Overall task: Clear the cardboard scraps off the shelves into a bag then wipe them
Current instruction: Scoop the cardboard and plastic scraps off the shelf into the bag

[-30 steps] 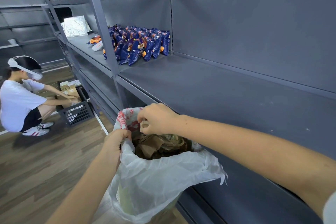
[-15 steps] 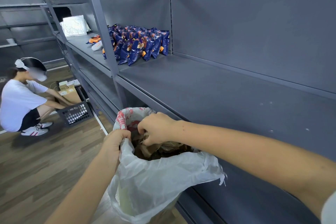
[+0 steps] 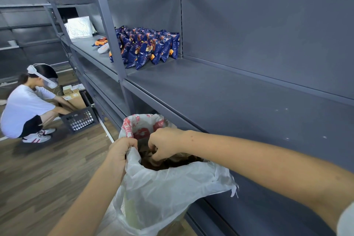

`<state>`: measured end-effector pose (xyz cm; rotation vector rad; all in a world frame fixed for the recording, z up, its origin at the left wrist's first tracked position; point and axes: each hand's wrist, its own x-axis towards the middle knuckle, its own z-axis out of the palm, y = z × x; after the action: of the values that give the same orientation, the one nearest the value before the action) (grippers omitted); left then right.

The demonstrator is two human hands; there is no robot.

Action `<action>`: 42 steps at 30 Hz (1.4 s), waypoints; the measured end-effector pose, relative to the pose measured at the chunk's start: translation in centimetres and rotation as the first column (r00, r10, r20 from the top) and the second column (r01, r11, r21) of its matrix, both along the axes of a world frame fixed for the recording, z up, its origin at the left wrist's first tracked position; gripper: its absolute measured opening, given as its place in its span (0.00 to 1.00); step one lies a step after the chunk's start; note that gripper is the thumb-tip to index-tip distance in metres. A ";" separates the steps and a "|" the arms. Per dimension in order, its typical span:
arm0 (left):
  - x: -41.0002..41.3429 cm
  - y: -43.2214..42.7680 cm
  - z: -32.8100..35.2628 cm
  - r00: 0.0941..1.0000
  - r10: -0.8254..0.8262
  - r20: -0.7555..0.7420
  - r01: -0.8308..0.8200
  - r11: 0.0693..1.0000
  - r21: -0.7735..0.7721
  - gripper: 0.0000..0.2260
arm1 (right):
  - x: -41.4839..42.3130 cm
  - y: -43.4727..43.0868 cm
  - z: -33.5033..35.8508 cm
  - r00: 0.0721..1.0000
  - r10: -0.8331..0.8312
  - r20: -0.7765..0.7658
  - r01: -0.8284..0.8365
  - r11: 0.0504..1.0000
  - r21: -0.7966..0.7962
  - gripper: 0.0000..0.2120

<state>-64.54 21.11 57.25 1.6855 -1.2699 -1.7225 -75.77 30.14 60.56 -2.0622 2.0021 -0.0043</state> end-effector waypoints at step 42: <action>10.9 0.4 3.8 0.894 -0.078 0.440 0.185 0.961 -0.206 0.20 | 1.0 -0.7 -1.7 0.745 -0.528 0.408 0.572 0.820 0.018 0.28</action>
<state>-53.64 21.51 61.02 1.9267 -1.7488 -1.2273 -74.75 29.45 58.84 -1.2866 2.2807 -0.6112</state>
